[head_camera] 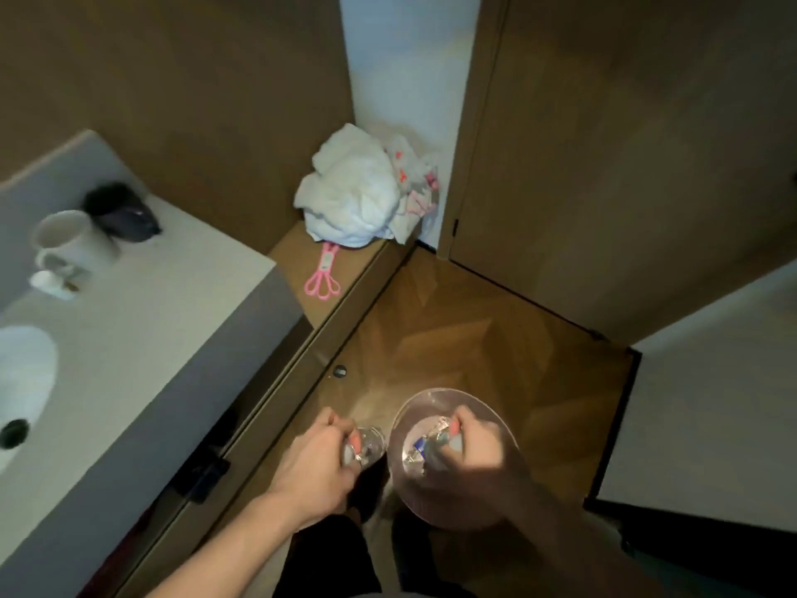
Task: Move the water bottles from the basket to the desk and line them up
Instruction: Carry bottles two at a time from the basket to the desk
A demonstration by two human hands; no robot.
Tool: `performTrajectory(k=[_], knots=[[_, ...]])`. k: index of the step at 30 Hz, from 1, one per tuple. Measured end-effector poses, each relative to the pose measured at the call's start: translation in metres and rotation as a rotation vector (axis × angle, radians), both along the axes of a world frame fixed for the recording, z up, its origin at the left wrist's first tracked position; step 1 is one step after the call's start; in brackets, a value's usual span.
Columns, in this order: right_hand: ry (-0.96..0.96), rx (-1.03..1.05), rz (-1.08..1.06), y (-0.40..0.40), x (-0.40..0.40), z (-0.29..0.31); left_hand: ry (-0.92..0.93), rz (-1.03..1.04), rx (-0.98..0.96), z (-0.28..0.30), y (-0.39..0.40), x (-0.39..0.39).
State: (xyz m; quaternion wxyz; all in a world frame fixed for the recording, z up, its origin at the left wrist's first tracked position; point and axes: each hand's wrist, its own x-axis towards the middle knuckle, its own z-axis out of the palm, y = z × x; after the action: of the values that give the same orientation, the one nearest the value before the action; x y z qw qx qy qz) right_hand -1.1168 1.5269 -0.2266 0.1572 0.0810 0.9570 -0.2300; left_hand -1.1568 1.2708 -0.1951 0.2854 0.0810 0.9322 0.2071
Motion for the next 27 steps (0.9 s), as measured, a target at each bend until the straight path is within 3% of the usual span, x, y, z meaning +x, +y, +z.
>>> performTrajectory(k=[4,15,27], knots=[[-0.153,-0.114,0.119,-0.037,-0.001,0.06,0.076,0.235,0.032,0.043,-0.039,0.052],[-0.006,-0.199,0.64,-0.19,0.009,0.146,0.347,0.719,0.024,0.13,-0.165,0.162],[0.075,-0.213,0.956,-0.432,0.11,0.194,0.566,1.052,0.068,0.173,-0.341,0.337]])
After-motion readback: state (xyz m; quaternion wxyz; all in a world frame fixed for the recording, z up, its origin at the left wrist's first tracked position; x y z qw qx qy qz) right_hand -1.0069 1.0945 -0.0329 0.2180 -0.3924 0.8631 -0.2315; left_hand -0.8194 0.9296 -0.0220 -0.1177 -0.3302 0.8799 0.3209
